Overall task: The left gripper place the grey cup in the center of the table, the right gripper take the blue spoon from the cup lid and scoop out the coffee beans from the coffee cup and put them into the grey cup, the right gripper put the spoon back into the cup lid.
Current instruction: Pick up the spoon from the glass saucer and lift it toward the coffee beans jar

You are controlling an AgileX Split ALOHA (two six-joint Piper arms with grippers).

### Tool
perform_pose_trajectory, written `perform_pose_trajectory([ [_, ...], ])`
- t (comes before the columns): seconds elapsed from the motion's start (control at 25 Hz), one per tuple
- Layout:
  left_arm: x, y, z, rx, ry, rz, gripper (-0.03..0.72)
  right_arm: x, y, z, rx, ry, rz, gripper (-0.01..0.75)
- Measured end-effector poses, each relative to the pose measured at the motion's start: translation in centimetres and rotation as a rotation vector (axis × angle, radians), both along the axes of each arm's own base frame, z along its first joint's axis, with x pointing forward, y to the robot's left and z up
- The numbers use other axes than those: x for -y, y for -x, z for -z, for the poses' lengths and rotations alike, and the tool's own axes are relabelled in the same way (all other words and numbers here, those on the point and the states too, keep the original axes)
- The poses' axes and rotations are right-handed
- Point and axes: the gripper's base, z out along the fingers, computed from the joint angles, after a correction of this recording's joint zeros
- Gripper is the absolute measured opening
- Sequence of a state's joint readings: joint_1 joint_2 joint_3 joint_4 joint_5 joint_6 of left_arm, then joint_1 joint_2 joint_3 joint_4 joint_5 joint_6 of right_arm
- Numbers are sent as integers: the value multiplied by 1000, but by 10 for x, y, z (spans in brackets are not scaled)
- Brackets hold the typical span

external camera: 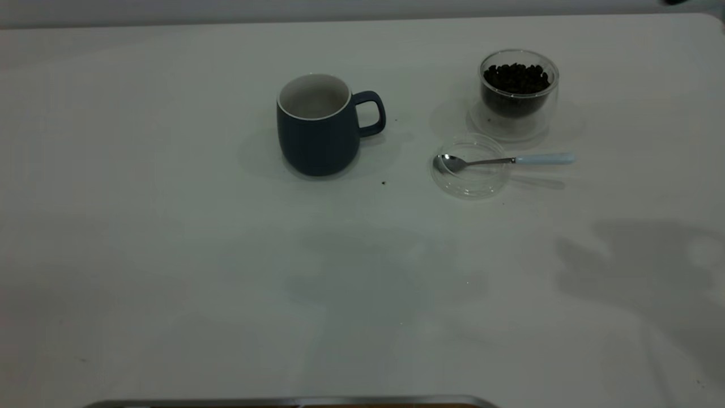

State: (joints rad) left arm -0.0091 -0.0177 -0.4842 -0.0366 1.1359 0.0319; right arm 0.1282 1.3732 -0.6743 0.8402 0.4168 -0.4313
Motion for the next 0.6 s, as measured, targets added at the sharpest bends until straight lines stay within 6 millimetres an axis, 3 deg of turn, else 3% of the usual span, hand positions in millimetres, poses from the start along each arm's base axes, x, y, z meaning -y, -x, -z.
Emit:
perform_pose_trajectory([
  [0.24, 0, 0, 0, 0, 0, 0, 592, 9, -36, 35, -138, -143, -9, 588],
  [0.44, 0, 0, 0, 0, 0, 0, 592, 34, -49, 76, -218, -243, 18, 588],
  [0.6, 0, 0, 0, 0, 0, 0, 592, 40, -56, 110, -245, -279, 33, 588],
])
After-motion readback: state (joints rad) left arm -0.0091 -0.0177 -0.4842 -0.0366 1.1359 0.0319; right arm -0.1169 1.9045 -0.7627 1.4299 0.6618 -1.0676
